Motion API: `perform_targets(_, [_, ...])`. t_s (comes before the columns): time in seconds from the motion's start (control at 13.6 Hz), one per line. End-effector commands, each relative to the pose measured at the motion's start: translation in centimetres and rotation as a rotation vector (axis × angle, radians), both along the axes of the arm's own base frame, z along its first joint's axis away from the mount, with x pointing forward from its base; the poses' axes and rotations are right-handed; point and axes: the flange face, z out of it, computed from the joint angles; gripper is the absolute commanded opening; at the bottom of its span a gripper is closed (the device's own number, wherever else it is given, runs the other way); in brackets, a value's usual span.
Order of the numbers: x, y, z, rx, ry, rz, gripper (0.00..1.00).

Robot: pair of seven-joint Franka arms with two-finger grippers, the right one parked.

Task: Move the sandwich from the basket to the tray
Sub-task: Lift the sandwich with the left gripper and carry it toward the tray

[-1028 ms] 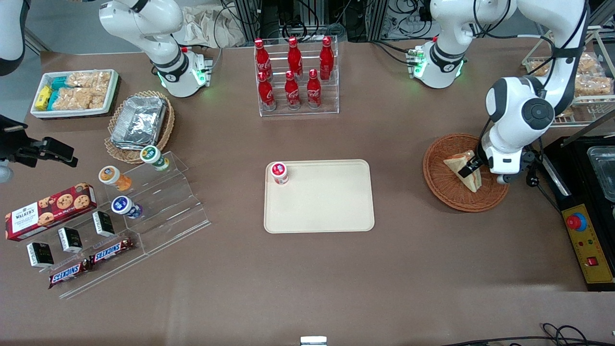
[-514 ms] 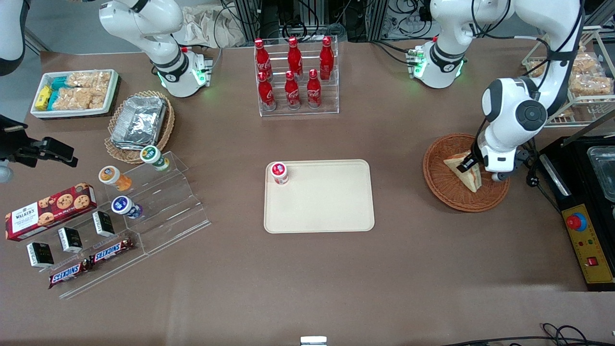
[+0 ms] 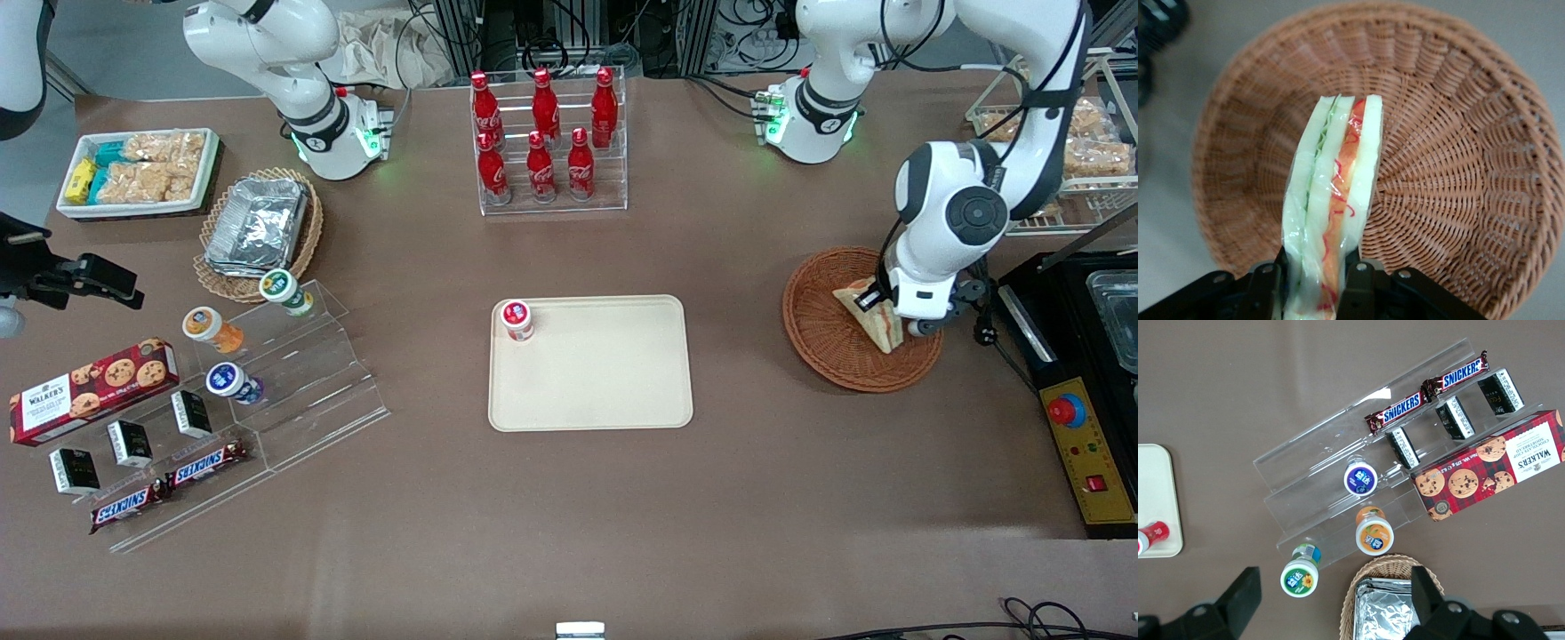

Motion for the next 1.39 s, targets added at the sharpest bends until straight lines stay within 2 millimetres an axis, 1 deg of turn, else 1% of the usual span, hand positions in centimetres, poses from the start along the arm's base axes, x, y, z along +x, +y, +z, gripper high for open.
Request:
perform_targets(0.0, [2.9, -1.7, 6.6, 0.041, 0.008, -0.066, 0.00])
perform_targets(0.15, [5.1, -2.6, 12.5, 0.054, 0.046, -0.137, 0.00])
perform_targets(0.22, [5.7, -3.1, 15.3, 0.054, 0.057, -0.179, 0.00])
perform_targets(0.29, [6.0, -4.0, 17.9, 0.050, 0.066, -0.232, 0.00])
perform_targets(0.44, [6.4, -7.4, 23.7, 0.036, 0.054, -0.332, 0.00])
perform_targets(0.51, [6.2, -9.7, 26.0, 0.031, 0.044, -0.385, 0.00])
perform_targets(0.59, [6.0, -12.5, 27.4, 0.004, 0.029, -0.443, 0.00])
perform_targets(0.66, [5.8, -14.8, 27.9, -0.036, 0.023, -0.485, 0.00])
perform_targets(0.73, [5.3, -17.2, 27.8, -0.083, 0.022, -0.535, 0.00])
perform_targets(0.81, [5.2, -19.6, 27.0, -0.109, 0.020, -0.584, 0.00])
perform_targets(0.88, [5.4, -21.8, 25.7, -0.124, 0.013, -0.623, 0.00])
perform_targets(0.95, [5.8, -24.1, 23.7, -0.142, 0.010, -0.649, 0.00])
perform_targets(1.03, [5.9, -26.7, 21.9, -0.160, 0.008, -0.678, 0.00])
perform_targets(1.1, [6.1, -28.6, 19.6, -0.165, 0.007, -0.671, 0.00])
perform_targets(1.25, [6.7, -31.7, 14.8, -0.167, 0.017, -0.683, 0.00])
perform_targets(1.32, [7.1, -32.6, 12.1, -0.147, 0.029, -0.694, 0.00])
